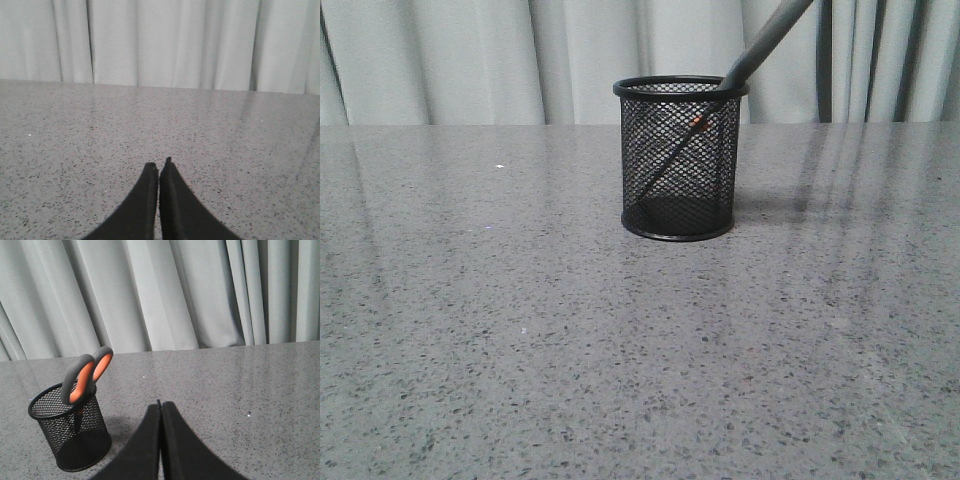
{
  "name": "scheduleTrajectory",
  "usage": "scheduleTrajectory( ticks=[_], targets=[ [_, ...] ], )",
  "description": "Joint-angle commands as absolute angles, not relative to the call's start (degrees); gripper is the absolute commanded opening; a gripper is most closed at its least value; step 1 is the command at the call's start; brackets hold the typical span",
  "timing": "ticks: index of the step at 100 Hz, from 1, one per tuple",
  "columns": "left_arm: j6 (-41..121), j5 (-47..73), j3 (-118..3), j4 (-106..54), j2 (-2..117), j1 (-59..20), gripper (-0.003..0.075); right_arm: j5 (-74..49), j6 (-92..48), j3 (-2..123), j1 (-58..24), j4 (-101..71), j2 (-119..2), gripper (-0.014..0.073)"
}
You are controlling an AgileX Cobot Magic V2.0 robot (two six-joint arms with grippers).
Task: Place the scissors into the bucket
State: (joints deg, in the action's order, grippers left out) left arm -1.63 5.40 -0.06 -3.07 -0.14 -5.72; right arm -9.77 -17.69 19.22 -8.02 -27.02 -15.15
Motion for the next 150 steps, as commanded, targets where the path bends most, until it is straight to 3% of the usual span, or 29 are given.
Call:
scheduleTrajectory(
  ticks=[1, 44, 63, 96, 113, 150],
  targets=[
    [-2.2, 0.9, 1.5, -3.6, -1.7, -5.6, -0.0021, -5.5, -18.0, 20.7, -7.5, -26.8, -15.6, -0.0054],
    [-2.2, 0.9, 1.5, -3.6, -1.7, -5.6, -0.0021, -5.5, -17.4, 19.8, -7.5, -20.0, -15.6, -0.0054],
    [-2.2, 0.9, 1.5, -3.6, -1.7, -5.6, -0.0021, 0.0, -0.9, 13.6, -5.7, -0.8, -14.1, -0.0054],
    [-2.2, 0.9, 1.5, -3.6, -1.7, -5.6, -0.0021, 0.0, -0.6, -1.7, -5.0, -0.4, -1.4, -0.0054],
    [-2.2, 0.9, 1.5, -3.6, -1.6, -5.6, -0.0021, -7.2, -0.6, -1.7, -3.5, 0.0, 1.8, -0.0054],
    [-2.2, 0.9, 1.5, -3.6, -1.6, -5.6, -0.0021, -5.0, -0.6, -1.6, -3.5, 0.6, 1.8, -0.0054]
  ],
)
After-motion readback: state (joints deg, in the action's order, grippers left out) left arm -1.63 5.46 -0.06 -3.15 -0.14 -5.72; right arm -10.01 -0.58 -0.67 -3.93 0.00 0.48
